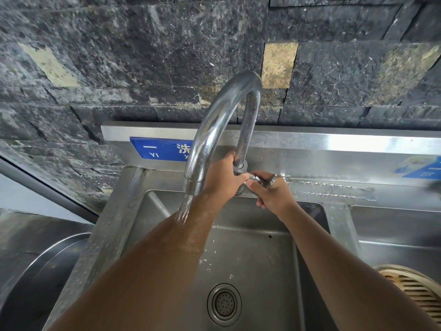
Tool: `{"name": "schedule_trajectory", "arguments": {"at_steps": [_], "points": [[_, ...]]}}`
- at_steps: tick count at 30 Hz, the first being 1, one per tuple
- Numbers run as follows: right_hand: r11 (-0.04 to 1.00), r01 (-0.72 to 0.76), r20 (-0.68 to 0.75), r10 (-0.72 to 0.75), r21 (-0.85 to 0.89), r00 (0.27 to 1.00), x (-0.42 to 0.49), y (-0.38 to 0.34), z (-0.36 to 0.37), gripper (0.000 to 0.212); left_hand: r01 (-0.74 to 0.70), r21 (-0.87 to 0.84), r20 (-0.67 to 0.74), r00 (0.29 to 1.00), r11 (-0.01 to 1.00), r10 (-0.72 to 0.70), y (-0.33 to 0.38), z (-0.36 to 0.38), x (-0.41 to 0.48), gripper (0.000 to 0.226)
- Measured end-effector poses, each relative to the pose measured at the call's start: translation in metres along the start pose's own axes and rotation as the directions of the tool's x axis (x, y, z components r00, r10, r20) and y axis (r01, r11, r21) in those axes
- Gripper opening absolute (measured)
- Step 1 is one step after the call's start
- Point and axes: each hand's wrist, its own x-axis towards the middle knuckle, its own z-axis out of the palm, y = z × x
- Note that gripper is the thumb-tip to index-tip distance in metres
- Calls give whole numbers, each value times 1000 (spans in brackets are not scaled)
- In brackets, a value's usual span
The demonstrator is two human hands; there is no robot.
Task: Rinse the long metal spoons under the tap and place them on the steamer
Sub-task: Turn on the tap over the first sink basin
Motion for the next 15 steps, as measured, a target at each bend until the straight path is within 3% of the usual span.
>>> {"name": "schedule_trajectory", "arguments": {"at_steps": [15], "points": [[999, -33, 5, 34, -36, 999, -1, -2, -1, 23, 26, -66, 28, 999, 997, -25, 1, 0, 0, 33]]}}
